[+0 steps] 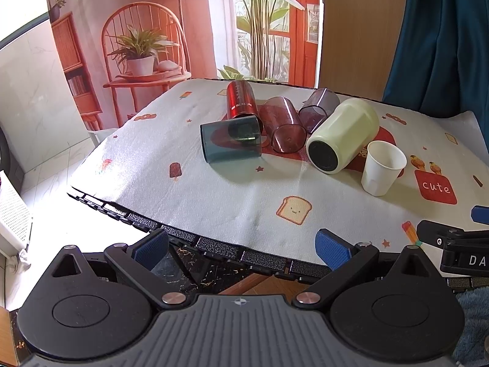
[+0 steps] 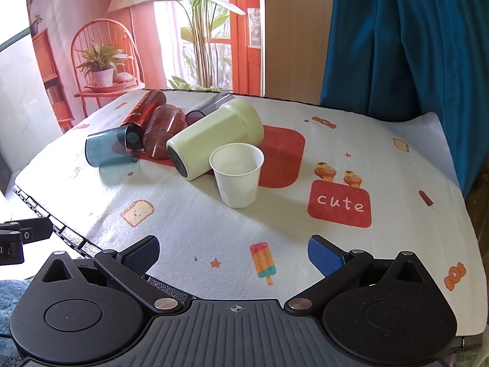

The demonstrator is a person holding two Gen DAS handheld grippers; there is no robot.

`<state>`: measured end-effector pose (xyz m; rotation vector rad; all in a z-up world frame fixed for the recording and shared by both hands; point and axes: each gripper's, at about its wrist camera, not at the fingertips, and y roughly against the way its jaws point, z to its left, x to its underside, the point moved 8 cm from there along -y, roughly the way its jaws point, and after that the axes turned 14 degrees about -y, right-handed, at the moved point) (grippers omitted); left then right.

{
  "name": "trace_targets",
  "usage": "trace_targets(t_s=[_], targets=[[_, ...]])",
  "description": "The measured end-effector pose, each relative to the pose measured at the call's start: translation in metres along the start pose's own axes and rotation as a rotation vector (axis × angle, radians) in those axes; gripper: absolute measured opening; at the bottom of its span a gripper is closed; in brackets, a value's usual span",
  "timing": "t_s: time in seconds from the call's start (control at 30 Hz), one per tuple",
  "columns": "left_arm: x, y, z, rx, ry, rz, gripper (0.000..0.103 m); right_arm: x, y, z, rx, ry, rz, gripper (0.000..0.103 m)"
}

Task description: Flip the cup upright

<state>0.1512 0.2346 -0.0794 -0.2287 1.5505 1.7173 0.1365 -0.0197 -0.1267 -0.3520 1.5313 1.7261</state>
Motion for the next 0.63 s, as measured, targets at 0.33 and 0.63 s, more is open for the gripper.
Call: trace_targets(t_s=[0.33,0.63], targets=[[0.0019,-0.0006,0.0007,0.004,0.007,0.006,0.103,0.0001,0.0000,-0.0002,0.000,0.000,0.001,0.103],[0.0013,0.0007,0.0004,0.003,0.006,-0.001,0.103,0.0002,0.0000,-0.0003,0.000,-0.001,0.001,0.103]])
